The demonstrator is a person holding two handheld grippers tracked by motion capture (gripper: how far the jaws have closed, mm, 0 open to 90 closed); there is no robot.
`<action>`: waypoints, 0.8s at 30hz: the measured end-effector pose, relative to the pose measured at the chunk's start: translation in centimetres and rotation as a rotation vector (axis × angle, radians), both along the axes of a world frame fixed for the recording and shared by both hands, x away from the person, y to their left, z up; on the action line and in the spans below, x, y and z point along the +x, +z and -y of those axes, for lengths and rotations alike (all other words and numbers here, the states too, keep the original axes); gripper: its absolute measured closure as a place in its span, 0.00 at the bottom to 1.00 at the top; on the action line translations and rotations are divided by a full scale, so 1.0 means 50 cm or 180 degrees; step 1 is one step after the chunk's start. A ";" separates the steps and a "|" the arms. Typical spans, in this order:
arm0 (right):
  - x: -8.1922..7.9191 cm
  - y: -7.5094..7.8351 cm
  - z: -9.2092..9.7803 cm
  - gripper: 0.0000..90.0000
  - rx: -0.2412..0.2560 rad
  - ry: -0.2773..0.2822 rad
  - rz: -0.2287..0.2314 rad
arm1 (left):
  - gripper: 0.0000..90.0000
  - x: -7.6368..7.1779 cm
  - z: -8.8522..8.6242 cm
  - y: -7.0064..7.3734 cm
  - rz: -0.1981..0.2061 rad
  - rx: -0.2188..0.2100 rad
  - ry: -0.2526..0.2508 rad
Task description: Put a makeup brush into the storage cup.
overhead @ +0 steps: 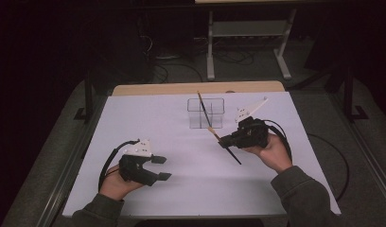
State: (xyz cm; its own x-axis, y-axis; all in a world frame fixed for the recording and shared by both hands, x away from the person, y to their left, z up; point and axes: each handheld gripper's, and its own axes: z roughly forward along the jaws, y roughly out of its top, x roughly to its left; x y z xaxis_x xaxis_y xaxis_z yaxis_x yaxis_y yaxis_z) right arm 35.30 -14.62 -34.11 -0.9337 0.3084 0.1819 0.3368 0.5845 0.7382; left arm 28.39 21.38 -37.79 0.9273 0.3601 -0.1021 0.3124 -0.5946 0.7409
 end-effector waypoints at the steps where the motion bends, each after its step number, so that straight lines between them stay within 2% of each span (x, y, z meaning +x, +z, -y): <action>1: 0.002 0.001 0.000 0.92 0.0000 -0.0003 0.0015 | 0.42 0.000 -0.001 -0.002 -0.0007 -0.0012 0.0005; 5: 0.009 0.003 0.003 0.92 0.0001 -0.0008 0.0034 | 0.41 0.000 -0.006 -0.006 -0.0005 0.0013 0.0035; 6: 0.009 0.003 0.003 0.92 0.0026 -0.0037 -0.0011 | 0.40 -0.001 -0.007 -0.008 -0.0027 0.0013 0.0059; 7: 0.014 0.002 0.004 0.92 0.0012 -0.0034 0.0024 | 0.40 -0.001 -0.008 -0.011 -0.0025 0.0018 0.0060; 12: 0.022 0.002 0.005 0.92 0.0024 -0.0079 -0.0024 | 0.39 0.000 -0.009 -0.019 -0.0039 0.0030 0.0073; 14: 0.027 0.001 0.007 0.92 0.0010 -0.0073 0.0019 | 0.39 0.001 -0.010 -0.020 -0.0031 0.0036 0.0070; 18: 0.030 0.005 0.007 0.92 0.0028 -0.0125 -0.0045 | 0.38 0.001 -0.013 -0.020 -0.0012 0.0022 0.0087; 24: 0.038 0.009 0.006 0.92 0.0000 -0.0139 0.0022 | 0.37 -0.001 -0.021 -0.020 -0.0009 -0.0022 0.0135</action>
